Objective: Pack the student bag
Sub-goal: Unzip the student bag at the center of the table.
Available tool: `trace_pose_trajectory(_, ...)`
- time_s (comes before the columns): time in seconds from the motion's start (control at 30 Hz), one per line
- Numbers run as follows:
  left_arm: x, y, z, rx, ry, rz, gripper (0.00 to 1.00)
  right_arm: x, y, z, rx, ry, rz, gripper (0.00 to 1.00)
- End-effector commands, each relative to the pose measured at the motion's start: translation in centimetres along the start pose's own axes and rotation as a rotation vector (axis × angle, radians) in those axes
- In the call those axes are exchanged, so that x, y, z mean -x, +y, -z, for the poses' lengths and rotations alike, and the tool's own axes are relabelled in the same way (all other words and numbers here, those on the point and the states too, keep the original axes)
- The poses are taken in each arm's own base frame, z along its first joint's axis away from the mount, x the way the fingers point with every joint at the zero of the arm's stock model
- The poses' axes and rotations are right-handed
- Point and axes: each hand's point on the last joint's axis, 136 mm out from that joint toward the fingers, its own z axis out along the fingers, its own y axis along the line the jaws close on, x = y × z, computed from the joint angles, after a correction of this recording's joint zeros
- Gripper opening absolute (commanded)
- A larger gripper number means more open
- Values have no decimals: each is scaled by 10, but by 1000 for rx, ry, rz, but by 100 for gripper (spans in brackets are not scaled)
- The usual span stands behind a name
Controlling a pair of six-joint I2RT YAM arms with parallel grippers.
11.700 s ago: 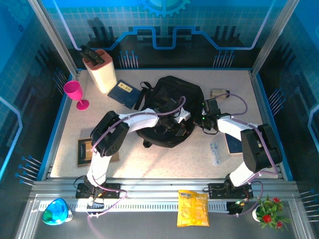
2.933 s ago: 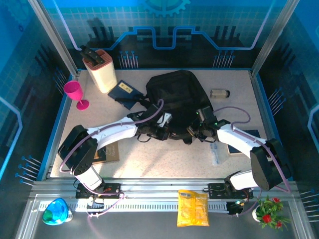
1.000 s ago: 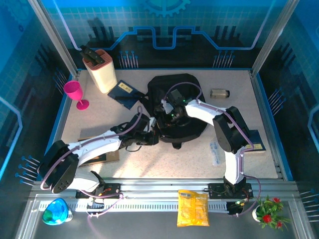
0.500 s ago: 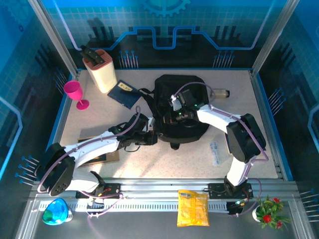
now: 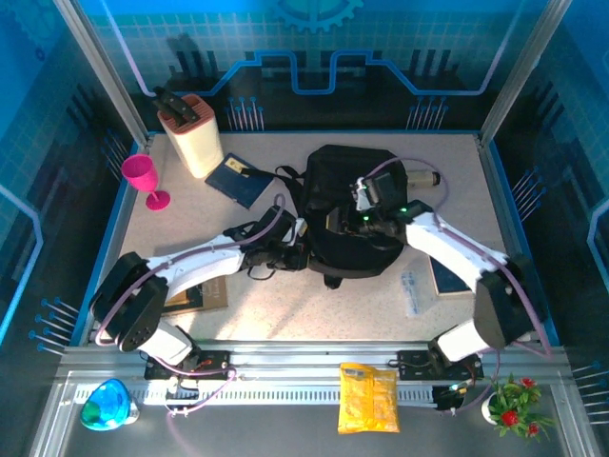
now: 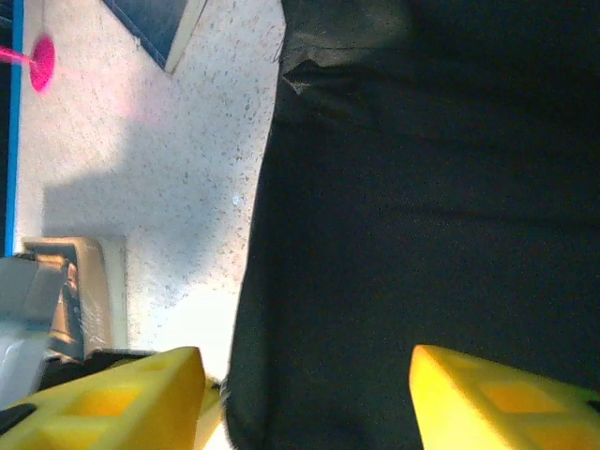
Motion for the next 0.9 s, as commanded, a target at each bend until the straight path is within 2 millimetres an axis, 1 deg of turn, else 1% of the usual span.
trace_pose_trajectory(0.0,5,-7,-2,-30,22,-43,0,-35,-42,32,-189,20,-263,67)
trace_pose_trajectory(0.07,7,-11,-3,-45,24,-51,0,-52,-42,38,-166,15,-385,72)
trace_pose_trajectory(0.13,8,-12,-5,-51,28,-54,0,-61,-35,40,-141,-12,-472,78)
trace_pose_trajectory(0.17,8,-12,-6,-52,30,-56,0,-71,-39,37,-153,-10,-516,80)
trace_pose_trajectory(0.23,7,-11,-6,-50,34,-63,0,-78,-35,33,-151,-26,-575,84)
trace_pose_trajectory(0.27,7,-11,-6,-48,34,-65,0,-81,-35,30,-154,-33,-600,88)
trace_pose_trajectory(0.33,6,-12,-6,-55,36,-75,0,-84,-32,23,-156,-50,-637,90)
trace_pose_trajectory(0.5,4,-14,-5,-61,55,-94,0,-91,-45,7,-228,-57,-731,93)
trace_pose_trajectory(0.53,3,-14,-4,-60,58,-97,0,-91,-48,4,-241,-64,-747,93)
trace_pose_trajectory(0.6,3,-14,-4,-60,61,-102,0,-85,-50,-1,-238,-100,-754,92)
trace_pose_trajectory(0.7,4,-15,-2,-60,59,-104,0,-79,-58,-2,-284,-140,-765,89)
trace_pose_trajectory(0.77,5,-15,-1,-59,56,-103,0,-81,-66,-5,-320,-147,-774,83)
trace_pose_trajectory(0.87,5,-14,0,-50,51,-106,0,-86,-76,-13,-358,-136,-792,68)
